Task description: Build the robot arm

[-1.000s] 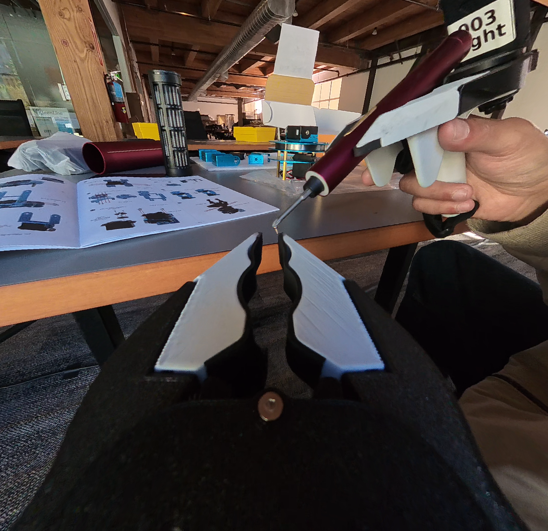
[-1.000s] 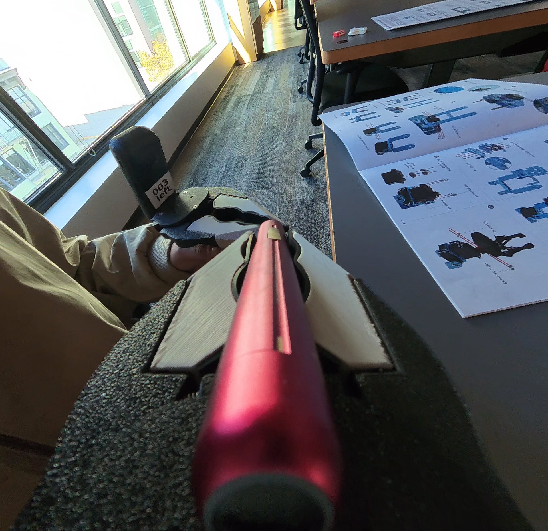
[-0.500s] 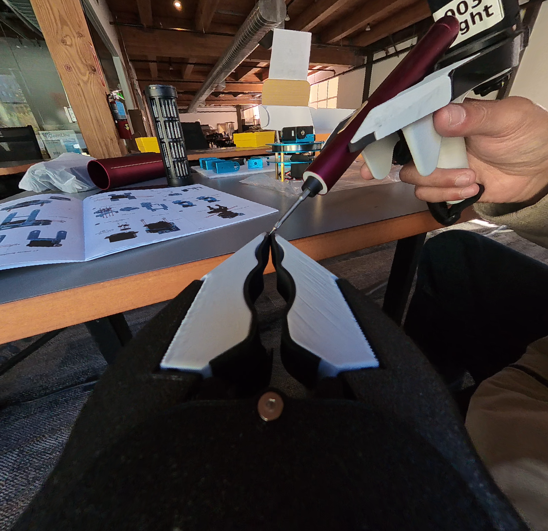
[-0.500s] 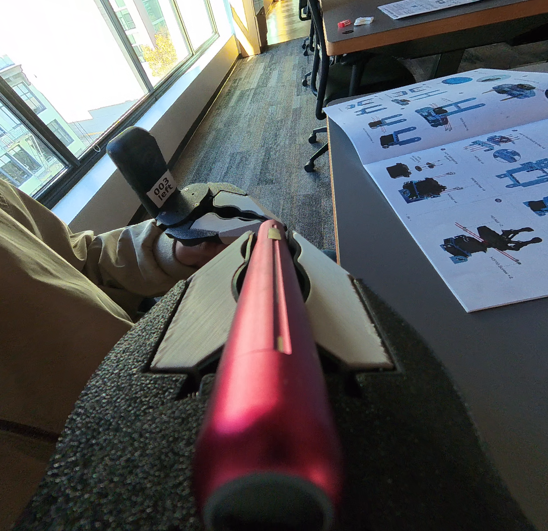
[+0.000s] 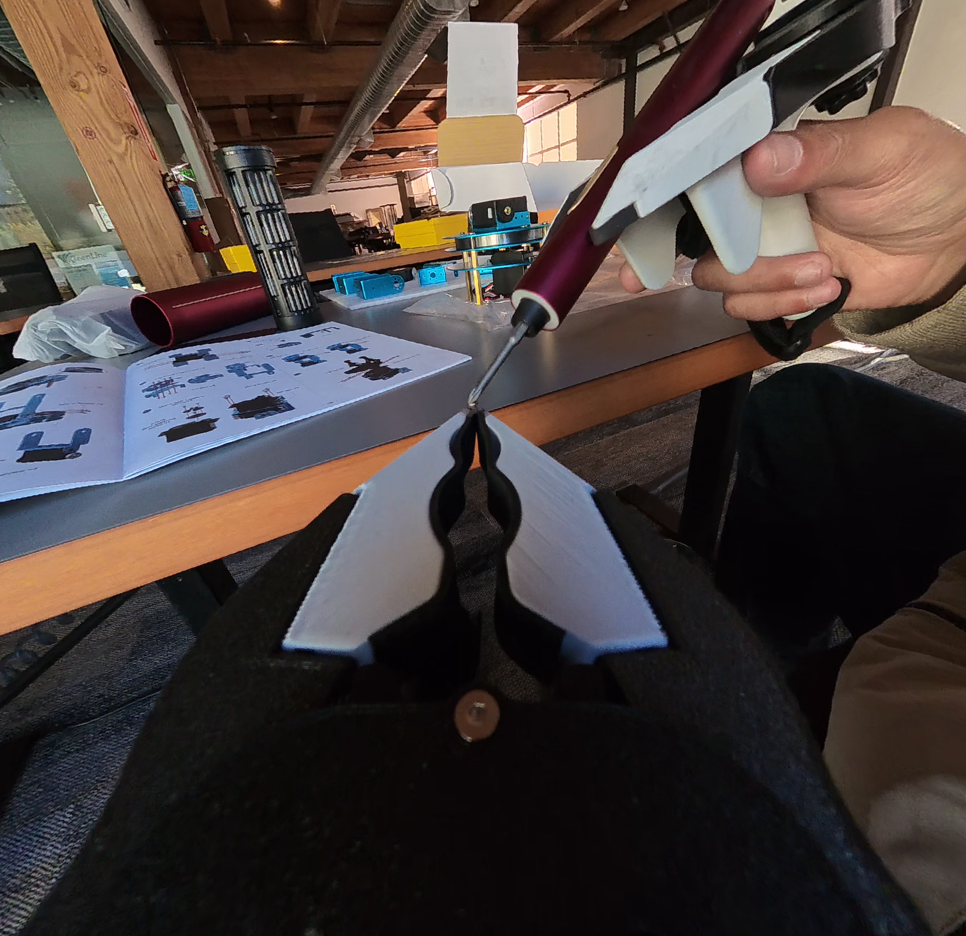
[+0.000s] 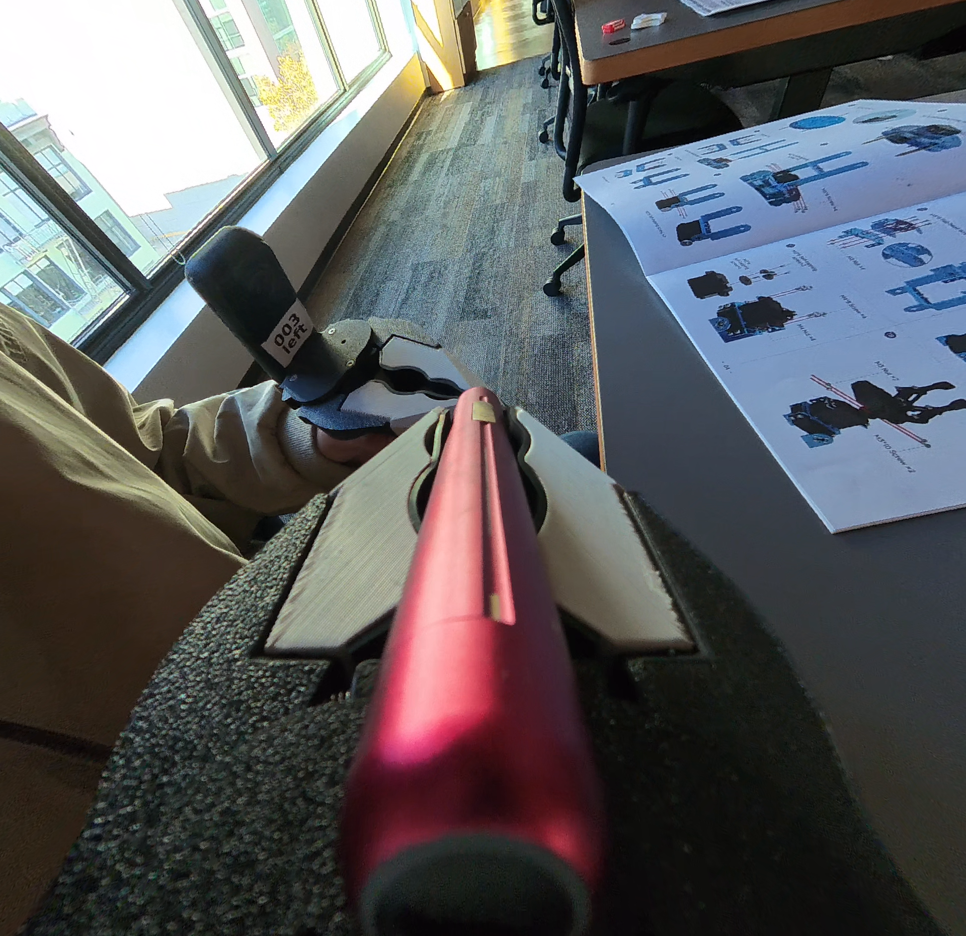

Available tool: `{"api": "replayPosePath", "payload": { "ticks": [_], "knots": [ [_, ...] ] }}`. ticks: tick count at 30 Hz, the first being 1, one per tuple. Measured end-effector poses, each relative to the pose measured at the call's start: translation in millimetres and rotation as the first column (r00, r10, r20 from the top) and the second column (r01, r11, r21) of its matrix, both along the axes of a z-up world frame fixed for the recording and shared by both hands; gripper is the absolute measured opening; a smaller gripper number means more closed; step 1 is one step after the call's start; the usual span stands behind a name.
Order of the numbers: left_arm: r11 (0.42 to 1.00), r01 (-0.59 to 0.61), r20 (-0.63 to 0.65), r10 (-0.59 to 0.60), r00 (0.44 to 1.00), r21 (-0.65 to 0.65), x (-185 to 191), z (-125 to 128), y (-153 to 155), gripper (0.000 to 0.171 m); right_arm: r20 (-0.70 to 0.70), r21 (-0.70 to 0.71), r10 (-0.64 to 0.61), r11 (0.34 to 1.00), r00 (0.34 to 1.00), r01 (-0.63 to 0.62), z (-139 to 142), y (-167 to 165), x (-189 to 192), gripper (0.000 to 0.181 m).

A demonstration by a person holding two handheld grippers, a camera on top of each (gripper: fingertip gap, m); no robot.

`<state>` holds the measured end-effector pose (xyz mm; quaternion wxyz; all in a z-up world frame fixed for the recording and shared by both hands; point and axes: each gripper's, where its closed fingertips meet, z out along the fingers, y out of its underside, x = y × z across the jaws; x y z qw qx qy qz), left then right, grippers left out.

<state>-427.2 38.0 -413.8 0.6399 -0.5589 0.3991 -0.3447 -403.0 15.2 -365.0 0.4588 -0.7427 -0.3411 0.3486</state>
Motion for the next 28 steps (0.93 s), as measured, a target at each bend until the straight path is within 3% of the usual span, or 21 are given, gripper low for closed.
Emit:
{"api": "replayPosePath", "payload": {
  "ticks": [18,28],
  "knots": [
    [0.999,-0.016,-0.037,0.017,0.999,0.036,1,-3,0,0.0,0.049,0.013,-0.009,1.0,0.999,0.008,0,-1,4,0.022],
    [0.929,-0.028,-0.204,0.111,0.973,0.369,6,-13,-10,0.0,0.127,0.01,0.026,1.0,0.992,-0.027,-1,-17,12,0.022]
  ]
}}
